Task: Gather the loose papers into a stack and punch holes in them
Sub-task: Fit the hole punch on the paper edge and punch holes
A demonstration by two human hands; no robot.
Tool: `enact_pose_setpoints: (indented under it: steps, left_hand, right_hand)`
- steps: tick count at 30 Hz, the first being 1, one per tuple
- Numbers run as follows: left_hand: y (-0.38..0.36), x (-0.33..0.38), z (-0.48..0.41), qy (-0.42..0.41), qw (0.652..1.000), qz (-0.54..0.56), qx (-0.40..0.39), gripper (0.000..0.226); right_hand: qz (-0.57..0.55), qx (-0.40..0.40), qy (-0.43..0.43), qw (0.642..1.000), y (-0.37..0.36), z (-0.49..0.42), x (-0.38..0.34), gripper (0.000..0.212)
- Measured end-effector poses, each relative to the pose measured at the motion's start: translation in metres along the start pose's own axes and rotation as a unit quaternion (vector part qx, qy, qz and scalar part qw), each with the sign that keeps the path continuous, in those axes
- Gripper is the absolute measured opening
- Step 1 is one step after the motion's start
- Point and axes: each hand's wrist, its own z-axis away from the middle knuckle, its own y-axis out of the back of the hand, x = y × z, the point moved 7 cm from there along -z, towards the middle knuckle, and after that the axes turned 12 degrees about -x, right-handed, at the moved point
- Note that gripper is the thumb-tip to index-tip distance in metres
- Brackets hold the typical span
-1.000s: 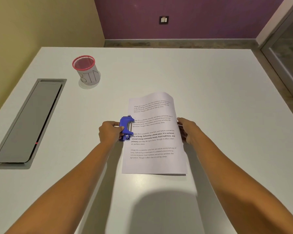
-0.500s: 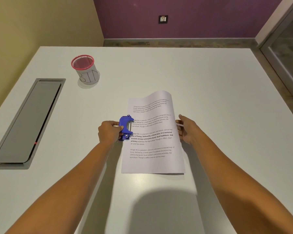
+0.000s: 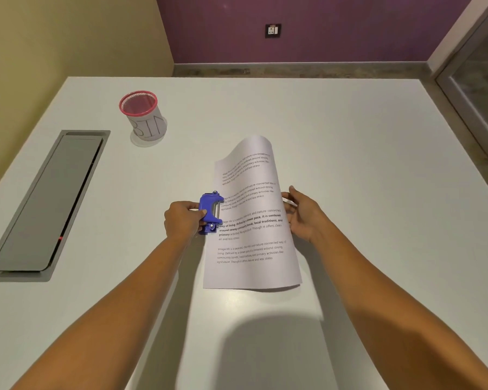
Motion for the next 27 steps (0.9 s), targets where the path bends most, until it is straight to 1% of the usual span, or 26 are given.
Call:
enact_pose_setpoints:
  steps: [2,4,6,8,9,11,13,15,16,17,20,24,27]
  left_hand:
    - [0.0,0.0,0.0,0.001,1.0,-0.004,0.002,0.023]
    - [0.0,0.0,0.0,0.0,1.0,-0.005,0.003,0.022]
    - [0.0,0.0,-0.001,-0.001,1.0,-0.008,0.004,0.023]
    - [0.0,0.0,-0.001,-0.001,1.0,-0.008,0.007,0.023]
    - [0.0,0.0,-0.001,-0.001,1.0,-0.008,0.007,0.023]
    - [0.0,0.0,-0.001,-0.002,1.0,-0.007,0.005,0.022]
    - [-0.001,0.0,-0.001,-0.003,1.0,-0.003,0.004,0.021]
    - [0.0,-0.001,-0.002,-0.002,1.0,0.0,0.005,0.021]
    - [0.0,-0.001,-0.002,-0.001,1.0,0.0,0.006,0.021]
    - [0.0,-0.002,-0.003,0.0,1.0,0.002,0.005,0.02]
    - [0.001,-0.004,-0.005,0.008,1.0,0.028,-0.006,0.018]
    - [0.002,-0.007,-0.007,0.021,0.998,0.058,-0.02,0.021]
    - [0.004,-0.01,-0.008,0.032,0.997,0.071,-0.028,0.018]
  right_hand:
    - [-0.016,-0.018,0.012,1.0,-0.002,0.002,-0.001,0.023]
    - [0.035,-0.022,0.016,0.999,-0.001,0.003,-0.003,0.024]
    - [0.132,0.024,0.025,0.991,0.008,0.003,-0.005,0.037]
    - [0.213,0.104,0.049,0.97,0.021,0.006,-0.009,0.051]
    - [0.252,0.135,0.06,0.956,0.025,0.009,-0.012,0.055]
    - [0.302,0.163,0.056,0.938,0.031,0.011,-0.015,0.059]
    - [0.317,0.175,0.034,0.932,0.037,0.011,-0.013,0.054]
    - [0.322,0.194,0.024,0.926,0.044,0.013,-0.01,0.037]
    - [0.324,0.2,0.03,0.924,0.047,0.014,-0.01,0.026]
    - [0.326,0.203,0.038,0.923,0.05,0.016,-0.011,0.02]
    - [0.327,0.209,0.053,0.92,0.053,0.018,-0.011,0.024]
    - [0.332,0.211,0.062,0.917,0.052,0.02,-0.012,0.026]
    - [0.331,0.209,0.068,0.917,0.051,0.019,-0.011,0.027]
